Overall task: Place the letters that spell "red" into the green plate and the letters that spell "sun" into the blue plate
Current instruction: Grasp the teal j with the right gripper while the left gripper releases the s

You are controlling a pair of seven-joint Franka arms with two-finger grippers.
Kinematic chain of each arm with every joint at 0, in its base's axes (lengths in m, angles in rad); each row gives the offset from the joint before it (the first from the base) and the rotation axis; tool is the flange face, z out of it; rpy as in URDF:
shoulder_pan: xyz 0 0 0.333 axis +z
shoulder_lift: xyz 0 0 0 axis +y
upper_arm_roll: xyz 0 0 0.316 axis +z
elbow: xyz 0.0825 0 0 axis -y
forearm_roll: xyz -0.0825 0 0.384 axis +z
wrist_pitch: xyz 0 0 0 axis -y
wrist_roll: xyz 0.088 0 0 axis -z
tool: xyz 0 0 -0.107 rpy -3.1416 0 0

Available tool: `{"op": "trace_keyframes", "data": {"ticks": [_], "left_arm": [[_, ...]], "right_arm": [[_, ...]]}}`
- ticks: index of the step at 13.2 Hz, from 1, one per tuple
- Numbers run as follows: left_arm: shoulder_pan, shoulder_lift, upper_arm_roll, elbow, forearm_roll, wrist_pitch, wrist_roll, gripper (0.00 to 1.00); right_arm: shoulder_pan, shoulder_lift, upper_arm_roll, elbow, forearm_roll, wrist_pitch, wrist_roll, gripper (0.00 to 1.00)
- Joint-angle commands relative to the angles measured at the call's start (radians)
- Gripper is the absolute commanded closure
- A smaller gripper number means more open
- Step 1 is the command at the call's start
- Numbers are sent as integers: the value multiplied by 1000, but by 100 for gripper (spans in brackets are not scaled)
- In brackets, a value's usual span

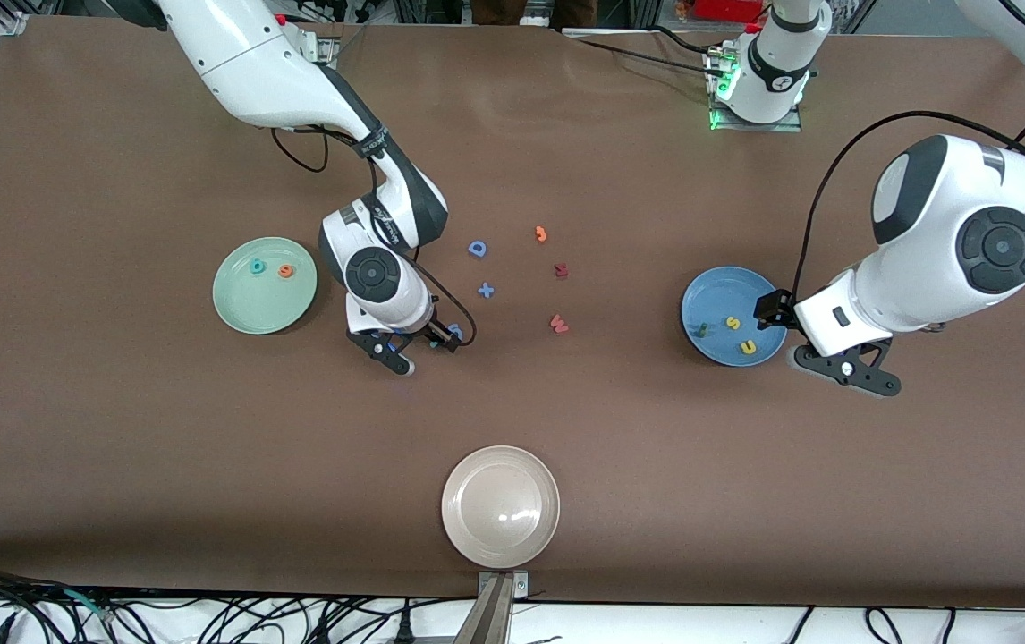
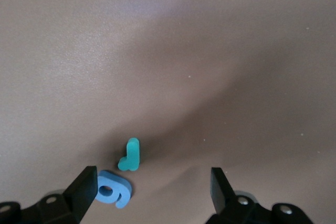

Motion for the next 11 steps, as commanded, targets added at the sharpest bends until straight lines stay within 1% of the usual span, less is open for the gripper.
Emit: {"op": "trace_keyframes", "data": {"ticks": [1,2,4,5,7,11], "left_arm": [[-3,11,-3,40,101,-21,9,0],[-1,5,-4,42,132,-24,4,0],[26,-12,10,46,126,-24,15,0],[71,-12,2,66,121,-27,15,0],[86,-13,2,74,121,-40,9,0],[90,-33,4,75,120,-50,9,0]], "right_arm": [[6,31,-3,29,5,-1,10,5],[6,31,-4,29,0,-1,10,7],[6,31,-4,29,-3,-1,9,10],[6,32,-4,29,-3,-1,10,12],[7,34,-4,29,-3,-1,10,17],[10,39,-4,29,-1,4,10,18]]}}
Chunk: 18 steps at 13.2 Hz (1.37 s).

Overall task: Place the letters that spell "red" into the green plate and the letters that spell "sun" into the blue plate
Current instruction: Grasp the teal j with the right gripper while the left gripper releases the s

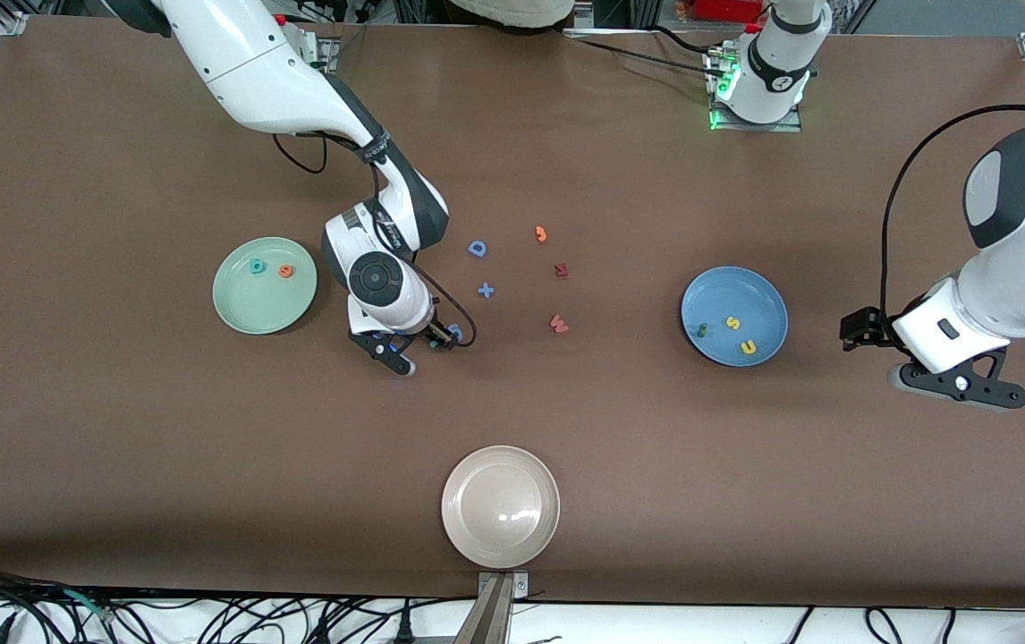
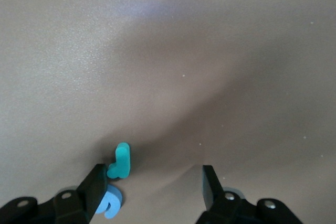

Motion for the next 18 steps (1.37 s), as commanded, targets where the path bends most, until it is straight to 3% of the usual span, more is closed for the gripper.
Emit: {"op": "trace_keyframes", "data": {"ticks": [1,4,6,8,9,11,14,15,17,18], "left_arm": [[-3,-27,-9,27,18,-26,7,0],[-5,-24,-6,64,18,-63,9,0],[-6,-22,-6,64,-17,-63,9,0],[-3,-23,-3,64,-95,-63,9,0],[3,-23,-3,65,-116,-66,9,0],[15,-25,-3,88,-117,-81,9,0],[29,-59,1,104,-117,-139,16,0],[-7,-72,23,96,-107,-139,15,0],[-186,-106,237,90,-129,-133,18,0],[-221,-126,273,79,-167,-132,18,0]], "right_arm": [[10,23,-3,29,-1,20,10,18],[14,33,-3,29,-2,39,10,19],[16,34,-4,29,-13,39,10,33],[14,34,-4,29,-19,39,9,55],[14,34,-4,29,-19,39,6,71],[14,34,-4,29,-19,39,4,86],[14,33,-4,29,-19,37,4,88],[14,31,-4,29,-19,37,3,88],[11,23,-9,38,-19,26,-8,88],[7,17,-11,45,-19,8,-10,88]]}}
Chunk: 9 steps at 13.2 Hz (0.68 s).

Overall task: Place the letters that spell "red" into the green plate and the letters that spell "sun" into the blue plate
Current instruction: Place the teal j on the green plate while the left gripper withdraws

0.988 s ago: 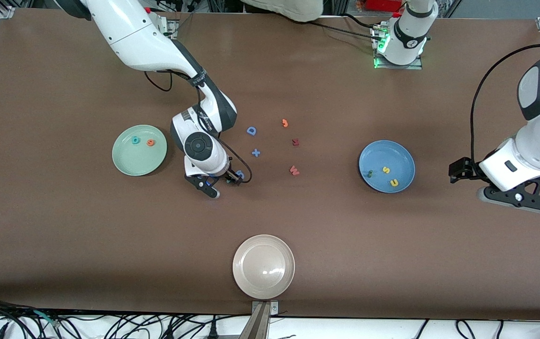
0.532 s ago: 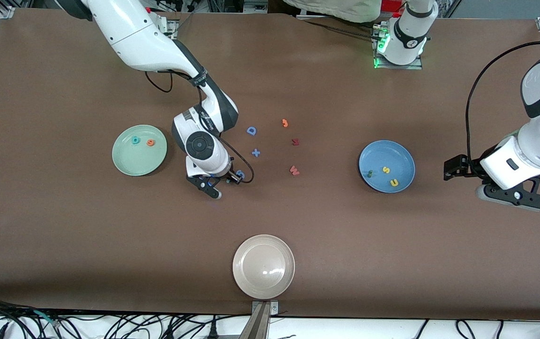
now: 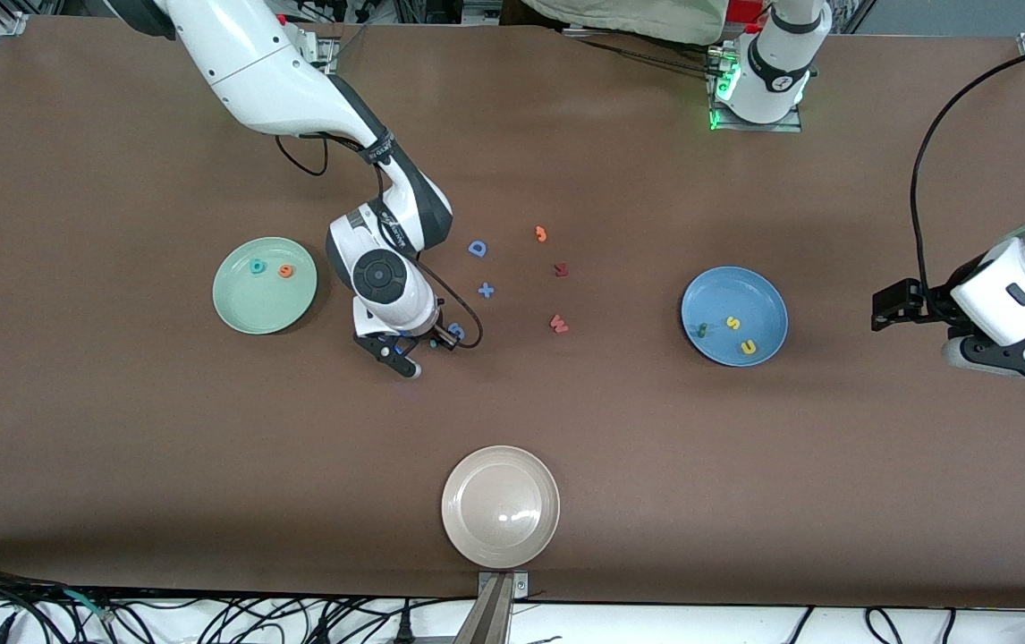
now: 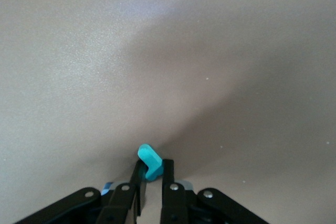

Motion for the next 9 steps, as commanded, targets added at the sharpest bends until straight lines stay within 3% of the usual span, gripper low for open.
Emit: {"op": "trace_keyframes", "data": {"ticks": [1,4,7,9], "left_arm": [[-104,-84,120,-62,-88,-6,19,0],[-213,-196,230,-217,-102,83,18,0],[-215,-238,224,-271,-110,84,15,0],[-161,-244,155,-272,-113,71,15,0]], "right_arm": [[-6,-12,-12,44,-15,-72,-9,88],[-34,-47,-26,136,-15,-282,-73,88],[-93,-128,-26,140,-12,-470,-230,88],[-123,-180,-60,124,-13,-575,-355,88]]}}
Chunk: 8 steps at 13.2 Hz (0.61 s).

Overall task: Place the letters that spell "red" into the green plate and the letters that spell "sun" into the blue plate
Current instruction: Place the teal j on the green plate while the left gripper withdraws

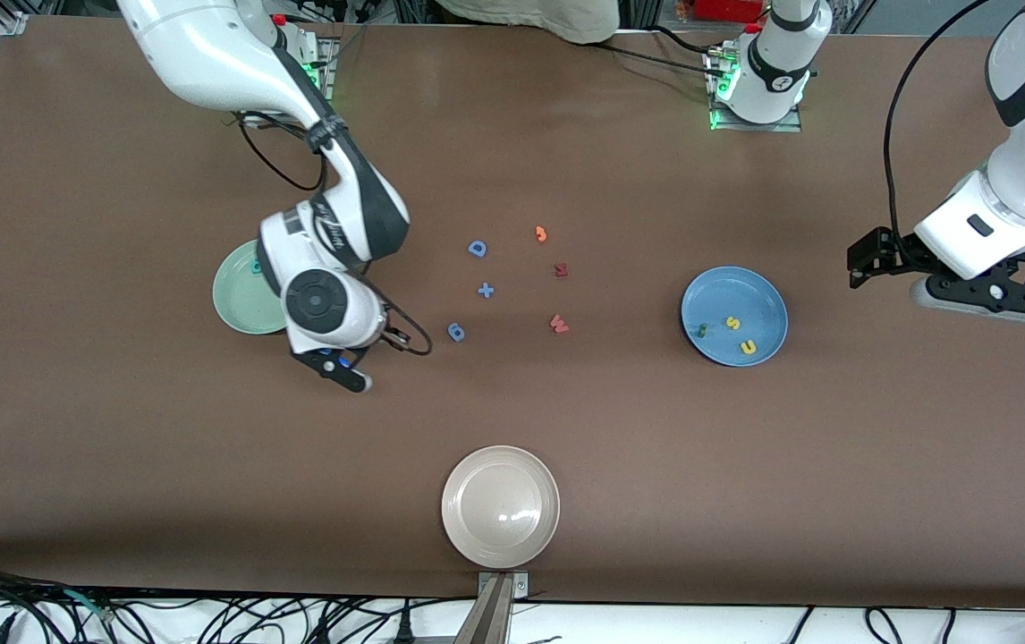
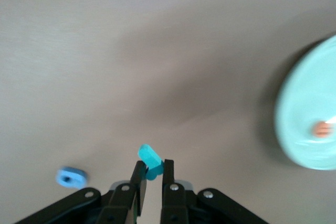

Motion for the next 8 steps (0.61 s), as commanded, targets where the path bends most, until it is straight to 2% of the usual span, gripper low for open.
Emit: {"op": "trace_keyframes", "data": {"ticks": [1,5,8], "left_arm": [[64,-39,-94,-42,-27,5,10,0],[67,-37,-103,-38,-22,-33,18,0],[69,-40,-103,-39,-22,-61,18,0]], "right_arm": [[-23,-86,-59,-51,-5,-108,-186,88],[-23,-196,-217,-234,4,-73,-499,90],[-23,-225,-300,-428,11,139,-669,90]]}}
